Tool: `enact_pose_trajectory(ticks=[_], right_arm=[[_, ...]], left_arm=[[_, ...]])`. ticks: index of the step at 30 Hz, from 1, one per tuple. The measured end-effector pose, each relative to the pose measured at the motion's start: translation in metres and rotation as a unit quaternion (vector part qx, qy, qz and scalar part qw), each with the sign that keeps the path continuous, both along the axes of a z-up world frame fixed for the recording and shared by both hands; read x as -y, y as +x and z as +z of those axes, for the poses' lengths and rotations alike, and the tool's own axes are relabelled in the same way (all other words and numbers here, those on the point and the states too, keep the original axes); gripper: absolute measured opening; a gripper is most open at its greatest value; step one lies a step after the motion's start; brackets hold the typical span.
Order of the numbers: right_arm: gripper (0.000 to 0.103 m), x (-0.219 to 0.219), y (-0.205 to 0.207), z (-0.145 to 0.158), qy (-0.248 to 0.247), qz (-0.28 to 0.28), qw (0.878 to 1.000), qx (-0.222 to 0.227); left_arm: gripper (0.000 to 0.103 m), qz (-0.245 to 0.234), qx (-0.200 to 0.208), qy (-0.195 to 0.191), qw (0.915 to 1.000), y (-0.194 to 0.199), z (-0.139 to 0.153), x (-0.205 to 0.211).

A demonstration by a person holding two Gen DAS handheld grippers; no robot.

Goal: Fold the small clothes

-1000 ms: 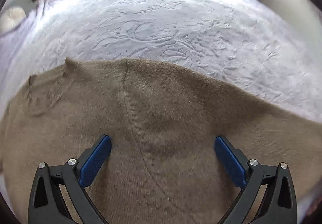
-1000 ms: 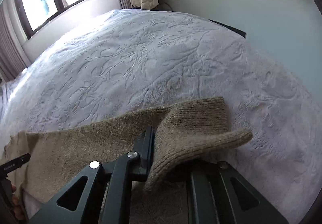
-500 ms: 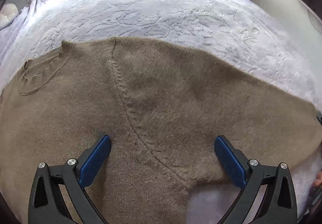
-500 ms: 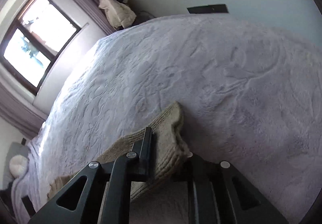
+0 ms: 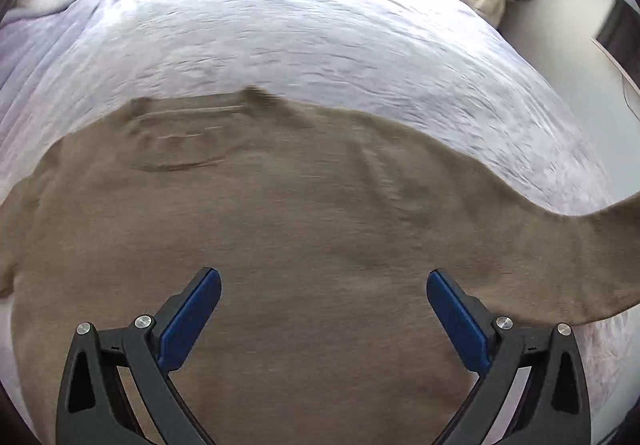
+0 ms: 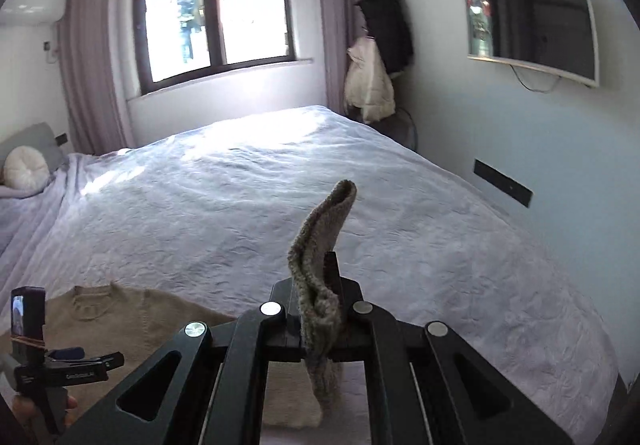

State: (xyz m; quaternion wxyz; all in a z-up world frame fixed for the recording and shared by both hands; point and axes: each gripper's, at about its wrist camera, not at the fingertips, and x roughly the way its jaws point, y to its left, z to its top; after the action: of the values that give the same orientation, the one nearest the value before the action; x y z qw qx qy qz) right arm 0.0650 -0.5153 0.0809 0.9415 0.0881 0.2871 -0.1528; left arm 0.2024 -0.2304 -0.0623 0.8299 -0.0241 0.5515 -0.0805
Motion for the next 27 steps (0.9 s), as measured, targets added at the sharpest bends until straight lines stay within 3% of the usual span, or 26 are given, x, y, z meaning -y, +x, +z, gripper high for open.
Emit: enact_pose_trajectory(ticks=[7, 10, 14, 20, 23, 27], right_arm=[[0.007, -0.160, 0.045, 0.025, -0.026, 0.125, 0.992, 0.020], [0.007, -0.223, 0.068, 0.019, -0.026, 0.162, 0.986, 0.013], [0.007, -0.303, 0.109, -0.021, -0.018, 0.205, 0.978, -0.028], [0.007, -0.403, 0.150, -0.106, -0.034, 0.247, 0.961, -0.121], [0.007, -0.438, 0.164, -0.139, -0.050, 0.257, 0.953, -0.155], [0.007, -0.460, 0.175, -0.156, -0.043, 0.260, 0.949, -0.175]], left_arm=[[0.103, 0.099, 0.010, -0.020, 0.9948, -0.002, 0.006, -0.121], [0.103, 0.133, 0.018, -0.017, 0.9907, -0.013, 0.007, -0.169], [0.103, 0.175, 0.028, -0.022, 0.9839, -0.032, 0.008, -0.234], [0.103, 0.229, 0.019, -0.073, 0.9705, -0.050, -0.001, -0.316], [0.103, 0.238, 0.016, -0.078, 0.9679, -0.051, -0.007, -0.334], [0.103, 0.244, 0.014, -0.084, 0.9661, -0.055, -0.015, -0.344]])
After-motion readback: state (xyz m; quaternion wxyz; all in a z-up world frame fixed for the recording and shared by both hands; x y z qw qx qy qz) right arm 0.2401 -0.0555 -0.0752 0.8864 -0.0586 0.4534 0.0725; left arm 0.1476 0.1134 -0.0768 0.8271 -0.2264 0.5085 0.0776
